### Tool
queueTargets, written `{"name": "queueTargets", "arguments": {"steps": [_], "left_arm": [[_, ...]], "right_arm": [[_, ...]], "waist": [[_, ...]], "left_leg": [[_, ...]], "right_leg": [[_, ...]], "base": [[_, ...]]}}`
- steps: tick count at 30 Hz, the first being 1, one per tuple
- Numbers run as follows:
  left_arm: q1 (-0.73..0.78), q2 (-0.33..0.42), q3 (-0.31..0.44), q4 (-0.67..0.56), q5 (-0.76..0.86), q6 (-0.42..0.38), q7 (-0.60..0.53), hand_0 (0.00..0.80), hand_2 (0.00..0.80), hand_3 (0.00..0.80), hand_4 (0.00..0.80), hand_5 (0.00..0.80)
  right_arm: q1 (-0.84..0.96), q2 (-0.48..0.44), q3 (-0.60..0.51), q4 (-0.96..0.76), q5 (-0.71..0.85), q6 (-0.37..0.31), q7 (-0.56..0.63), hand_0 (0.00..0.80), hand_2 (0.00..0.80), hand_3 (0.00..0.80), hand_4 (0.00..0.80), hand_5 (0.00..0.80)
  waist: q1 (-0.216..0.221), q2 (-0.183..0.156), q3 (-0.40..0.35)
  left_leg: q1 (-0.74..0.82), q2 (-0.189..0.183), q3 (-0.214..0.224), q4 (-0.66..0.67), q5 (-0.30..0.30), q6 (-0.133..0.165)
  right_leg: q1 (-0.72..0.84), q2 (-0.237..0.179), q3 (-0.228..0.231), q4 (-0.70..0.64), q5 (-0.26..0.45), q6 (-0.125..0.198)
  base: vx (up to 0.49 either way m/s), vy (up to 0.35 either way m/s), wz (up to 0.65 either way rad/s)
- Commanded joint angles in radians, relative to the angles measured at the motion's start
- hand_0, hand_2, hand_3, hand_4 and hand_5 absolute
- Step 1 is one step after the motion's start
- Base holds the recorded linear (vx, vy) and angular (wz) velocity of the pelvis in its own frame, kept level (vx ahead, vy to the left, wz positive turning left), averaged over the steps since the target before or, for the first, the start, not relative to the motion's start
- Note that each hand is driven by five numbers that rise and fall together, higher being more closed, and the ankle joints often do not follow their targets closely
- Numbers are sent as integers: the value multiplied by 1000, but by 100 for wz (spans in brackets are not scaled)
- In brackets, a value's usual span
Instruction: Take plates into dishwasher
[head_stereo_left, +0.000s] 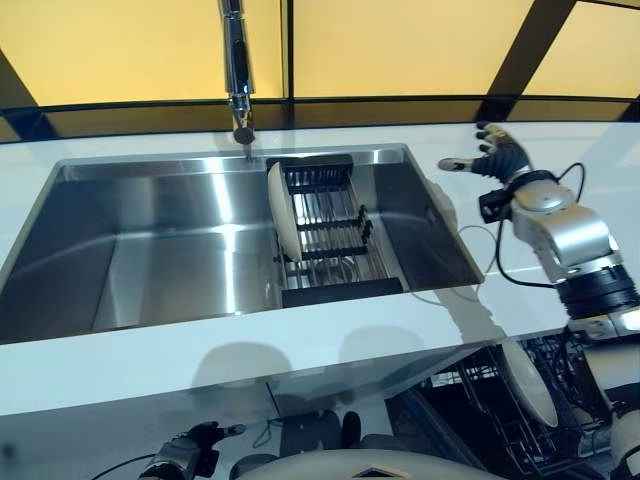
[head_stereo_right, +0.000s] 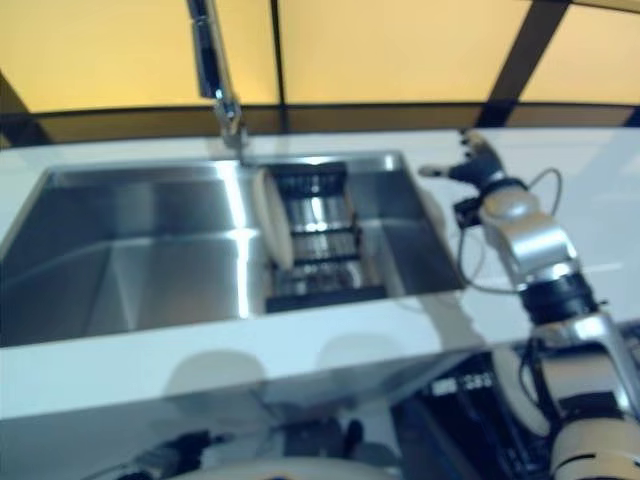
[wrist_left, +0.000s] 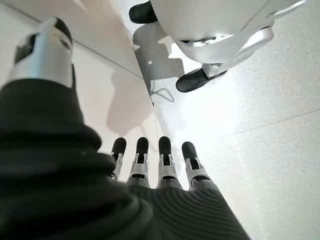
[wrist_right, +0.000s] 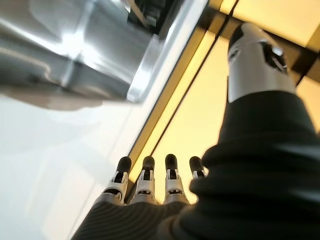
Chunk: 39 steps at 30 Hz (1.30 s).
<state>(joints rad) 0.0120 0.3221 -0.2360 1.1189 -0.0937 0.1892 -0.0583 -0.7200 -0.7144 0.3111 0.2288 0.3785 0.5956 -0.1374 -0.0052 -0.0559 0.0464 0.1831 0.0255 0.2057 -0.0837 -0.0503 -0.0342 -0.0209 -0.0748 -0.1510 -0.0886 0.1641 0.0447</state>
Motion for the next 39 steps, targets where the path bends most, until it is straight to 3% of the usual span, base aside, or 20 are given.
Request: {"name": "queueTargets", "arguments": {"steps": [1, 17, 39], "left_arm": [[-57, 12, -56, 23, -13, 1, 20, 0, 0, 0, 0, 0], [-54, 15, -60, 10, -27, 8, 20, 0, 0, 0, 0, 0], [-68, 31, -74, -18, -19, 24, 8, 0, 0, 0, 0, 0]], "right_arm": [[-150, 11, 48, -2, -3, -8, 4, 0, 0, 0, 0, 0], [-209, 103, 163, -14, 71, 34, 18, 0, 0, 0, 0, 0], [-216, 217, 235, 40, 111, -17, 56, 0, 0, 0, 0, 0]], "waist": [[30, -16, 20], [73, -26, 31], [102, -22, 40]], "left_leg": [[-74, -8, -67, 4, 25, 8], [-85, -10, -88, 5, 35, 6], [-89, -10, -98, 10, 35, 7]], "right_leg": [[103, -46, -42, 38, -123, 86], [106, -54, -70, 46, -126, 88], [105, -71, -95, 62, -130, 96]], "base": [[-4, 6, 6], [1, 5, 6], [-1, 2, 5]]}}
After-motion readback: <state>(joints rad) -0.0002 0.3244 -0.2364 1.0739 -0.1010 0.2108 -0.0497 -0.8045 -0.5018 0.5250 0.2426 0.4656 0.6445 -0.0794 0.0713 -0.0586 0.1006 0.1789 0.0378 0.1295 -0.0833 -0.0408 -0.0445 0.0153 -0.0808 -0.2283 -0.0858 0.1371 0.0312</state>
